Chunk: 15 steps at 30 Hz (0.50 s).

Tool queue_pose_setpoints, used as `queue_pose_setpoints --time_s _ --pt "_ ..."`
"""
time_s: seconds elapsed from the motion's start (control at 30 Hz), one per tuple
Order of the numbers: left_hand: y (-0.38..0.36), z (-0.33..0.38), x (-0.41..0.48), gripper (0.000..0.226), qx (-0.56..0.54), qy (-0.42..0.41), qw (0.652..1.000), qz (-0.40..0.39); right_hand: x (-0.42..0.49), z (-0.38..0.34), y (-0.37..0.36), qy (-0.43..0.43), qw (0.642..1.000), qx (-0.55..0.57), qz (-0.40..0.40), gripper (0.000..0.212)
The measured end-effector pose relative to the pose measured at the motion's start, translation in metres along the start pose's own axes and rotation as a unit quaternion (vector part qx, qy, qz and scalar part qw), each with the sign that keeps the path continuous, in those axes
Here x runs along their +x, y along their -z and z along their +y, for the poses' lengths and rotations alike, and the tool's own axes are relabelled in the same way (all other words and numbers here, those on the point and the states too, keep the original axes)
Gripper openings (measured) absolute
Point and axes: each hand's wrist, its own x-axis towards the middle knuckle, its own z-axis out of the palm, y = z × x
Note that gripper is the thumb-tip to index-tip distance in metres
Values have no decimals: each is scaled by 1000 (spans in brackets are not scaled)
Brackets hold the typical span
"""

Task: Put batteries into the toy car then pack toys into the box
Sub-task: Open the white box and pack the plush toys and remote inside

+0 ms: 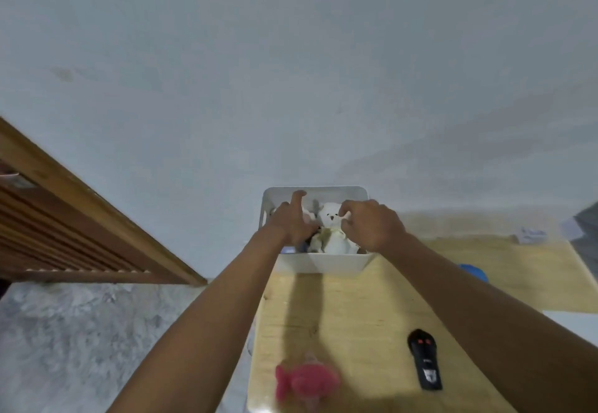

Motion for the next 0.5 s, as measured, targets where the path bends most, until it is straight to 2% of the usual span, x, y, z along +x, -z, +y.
queue_pose_setpoints --time_s 0.2,0.37,0.5 --pt "-10 28 -48 73 18 -107 994 32 -54 13 0 -5 998 1 60 28" --pt "-32 37 -82 46 6 -170 983 64 -92 36 -18 -15 994 -1 107 31" --pt "-64 30 -102 31 -37 -186 982 24 -125 65 -52 -24 993 -16 114 41"
